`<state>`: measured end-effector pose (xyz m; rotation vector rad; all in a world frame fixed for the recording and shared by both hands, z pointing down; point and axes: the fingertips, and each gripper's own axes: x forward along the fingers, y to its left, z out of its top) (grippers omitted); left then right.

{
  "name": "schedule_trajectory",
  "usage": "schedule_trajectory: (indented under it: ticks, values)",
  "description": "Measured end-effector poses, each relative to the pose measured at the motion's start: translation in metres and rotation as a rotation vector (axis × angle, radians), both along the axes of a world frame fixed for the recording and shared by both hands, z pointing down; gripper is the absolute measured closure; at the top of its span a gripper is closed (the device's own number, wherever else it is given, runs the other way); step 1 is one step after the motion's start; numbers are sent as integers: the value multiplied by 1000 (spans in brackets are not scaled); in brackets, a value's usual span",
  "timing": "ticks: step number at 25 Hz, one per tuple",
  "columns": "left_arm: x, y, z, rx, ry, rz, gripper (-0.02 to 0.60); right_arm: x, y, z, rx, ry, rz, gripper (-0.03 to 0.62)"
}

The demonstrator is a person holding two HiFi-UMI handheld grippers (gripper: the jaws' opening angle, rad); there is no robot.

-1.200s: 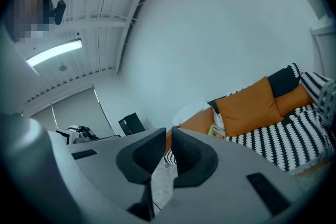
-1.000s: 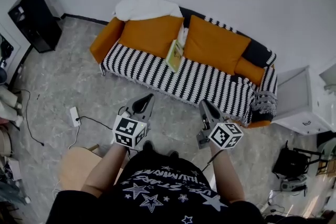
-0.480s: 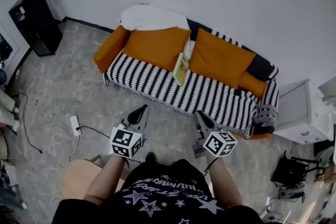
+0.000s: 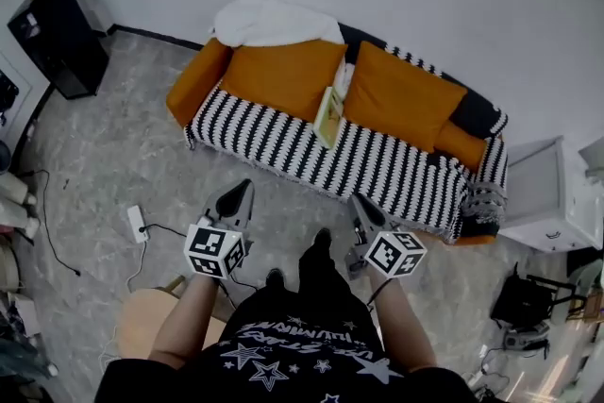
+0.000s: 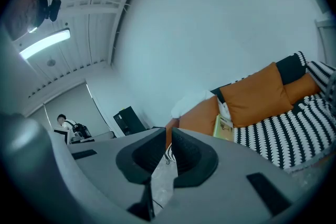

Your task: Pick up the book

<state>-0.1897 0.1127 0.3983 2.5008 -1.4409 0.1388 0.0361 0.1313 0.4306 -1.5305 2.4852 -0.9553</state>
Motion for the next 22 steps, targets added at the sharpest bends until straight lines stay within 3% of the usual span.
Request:
schedule_trajectory:
  ticks: [13, 22]
  values:
    - [72, -79, 11, -36, -25, 10, 577, 58, -91, 10, -13, -24, -16, 548]
    - [134, -138, 23, -67, -74, 62, 577, 115, -147, 28, -47, -48, 11, 548]
